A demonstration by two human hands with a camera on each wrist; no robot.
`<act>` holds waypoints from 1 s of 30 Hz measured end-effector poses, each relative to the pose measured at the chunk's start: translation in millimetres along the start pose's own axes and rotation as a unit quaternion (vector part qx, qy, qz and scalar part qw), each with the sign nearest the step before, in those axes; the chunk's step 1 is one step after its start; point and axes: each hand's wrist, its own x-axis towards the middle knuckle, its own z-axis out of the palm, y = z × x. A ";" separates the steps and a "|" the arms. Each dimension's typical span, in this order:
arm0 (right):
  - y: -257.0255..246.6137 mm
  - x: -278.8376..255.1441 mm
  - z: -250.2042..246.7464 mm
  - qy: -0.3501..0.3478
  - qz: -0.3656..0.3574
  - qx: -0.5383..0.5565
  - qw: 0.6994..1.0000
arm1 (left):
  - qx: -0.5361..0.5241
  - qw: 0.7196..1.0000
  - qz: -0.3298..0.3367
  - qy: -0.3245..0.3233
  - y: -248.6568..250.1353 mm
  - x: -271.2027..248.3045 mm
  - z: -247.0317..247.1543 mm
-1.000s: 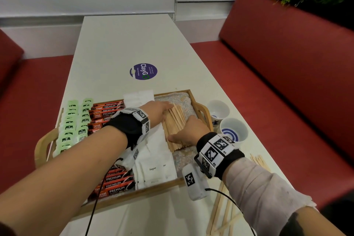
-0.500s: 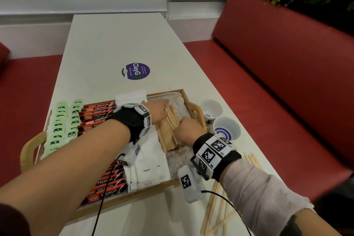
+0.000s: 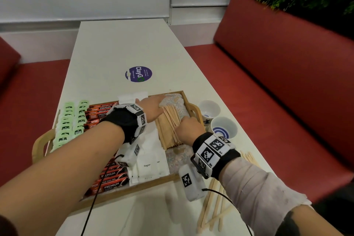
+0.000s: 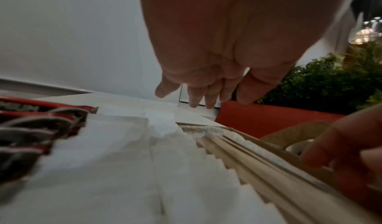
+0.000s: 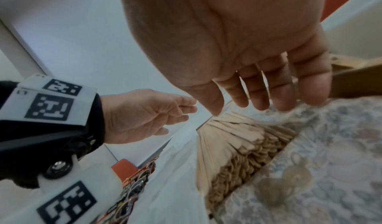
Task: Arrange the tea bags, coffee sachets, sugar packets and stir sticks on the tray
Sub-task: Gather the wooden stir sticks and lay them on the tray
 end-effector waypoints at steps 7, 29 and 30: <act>4.5 -35.9 -9.0 0.034 -0.060 0.043 0.997 | -0.079 0.992 -0.001 0.103 -0.4 -43.9 -10.7; 168.3 -125.0 -30.3 0.061 0.123 0.026 0.990 | -0.023 0.997 -0.029 -0.073 125.3 -141.4 84.7; 171.7 -125.6 -25.6 0.044 0.128 0.015 0.991 | -0.010 0.996 -0.029 -0.089 127.6 -142.4 90.0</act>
